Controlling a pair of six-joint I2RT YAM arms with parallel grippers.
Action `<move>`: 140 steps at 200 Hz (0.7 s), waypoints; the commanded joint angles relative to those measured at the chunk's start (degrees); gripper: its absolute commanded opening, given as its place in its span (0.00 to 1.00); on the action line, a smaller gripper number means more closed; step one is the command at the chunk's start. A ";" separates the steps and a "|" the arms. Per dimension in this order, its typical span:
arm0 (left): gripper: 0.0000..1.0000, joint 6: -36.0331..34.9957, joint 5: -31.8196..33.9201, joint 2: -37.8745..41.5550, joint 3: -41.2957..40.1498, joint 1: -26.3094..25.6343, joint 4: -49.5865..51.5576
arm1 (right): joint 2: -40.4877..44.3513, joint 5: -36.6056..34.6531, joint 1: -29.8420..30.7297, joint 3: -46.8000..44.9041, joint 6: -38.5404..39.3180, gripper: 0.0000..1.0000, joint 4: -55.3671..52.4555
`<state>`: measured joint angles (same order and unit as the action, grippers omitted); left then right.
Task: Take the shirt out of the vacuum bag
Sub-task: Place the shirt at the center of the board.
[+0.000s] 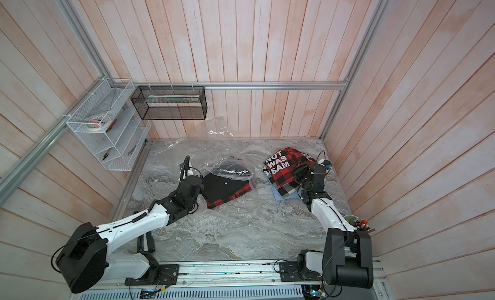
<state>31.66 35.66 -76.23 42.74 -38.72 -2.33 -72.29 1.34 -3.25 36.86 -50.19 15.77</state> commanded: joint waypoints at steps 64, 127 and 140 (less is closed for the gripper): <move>0.00 1.13 -0.86 -0.28 4.69 -1.71 3.28 | 8.60 1.59 0.31 -9.25 0.78 0.75 -6.74; 0.00 1.21 -2.00 0.08 6.71 -2.38 3.92 | 20.17 -1.32 14.89 -9.30 -0.23 0.76 -10.56; 0.00 1.22 -1.94 -0.60 7.40 -3.02 4.06 | 19.54 -4.53 22.48 -8.26 -1.23 0.76 -11.23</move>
<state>32.18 34.46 -76.44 47.70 -40.69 1.76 -52.64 1.83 9.13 26.59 -50.13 7.46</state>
